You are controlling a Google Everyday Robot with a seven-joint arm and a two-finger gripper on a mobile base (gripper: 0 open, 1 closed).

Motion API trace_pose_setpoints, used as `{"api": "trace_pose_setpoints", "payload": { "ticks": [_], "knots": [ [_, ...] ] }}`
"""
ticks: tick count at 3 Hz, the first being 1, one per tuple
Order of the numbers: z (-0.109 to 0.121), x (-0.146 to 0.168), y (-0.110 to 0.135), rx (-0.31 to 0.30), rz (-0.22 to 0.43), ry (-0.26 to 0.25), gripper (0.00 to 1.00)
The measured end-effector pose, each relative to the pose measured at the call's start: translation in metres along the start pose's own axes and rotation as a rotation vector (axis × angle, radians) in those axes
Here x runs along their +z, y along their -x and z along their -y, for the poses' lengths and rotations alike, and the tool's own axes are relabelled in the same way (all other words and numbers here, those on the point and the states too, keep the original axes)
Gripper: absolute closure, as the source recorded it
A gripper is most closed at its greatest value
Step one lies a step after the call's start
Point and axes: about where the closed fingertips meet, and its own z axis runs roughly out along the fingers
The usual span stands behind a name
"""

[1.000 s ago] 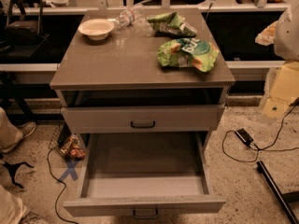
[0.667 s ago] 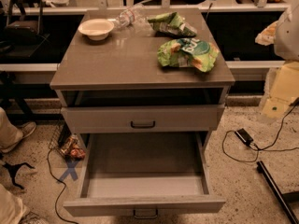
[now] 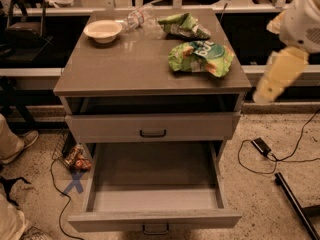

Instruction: Place green rice chip bag into middle drawer

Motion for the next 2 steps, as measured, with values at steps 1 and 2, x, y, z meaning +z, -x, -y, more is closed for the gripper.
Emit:
{"api": "trace_pose_setpoints", "payload": {
  "ticks": [1,2],
  "knots": [
    [0.075,0.046,0.022,0.080,0.065,-0.019,0.00],
    [0.141,0.105,0.058,0.131,0.050,-0.019,0.00]
  ]
}}
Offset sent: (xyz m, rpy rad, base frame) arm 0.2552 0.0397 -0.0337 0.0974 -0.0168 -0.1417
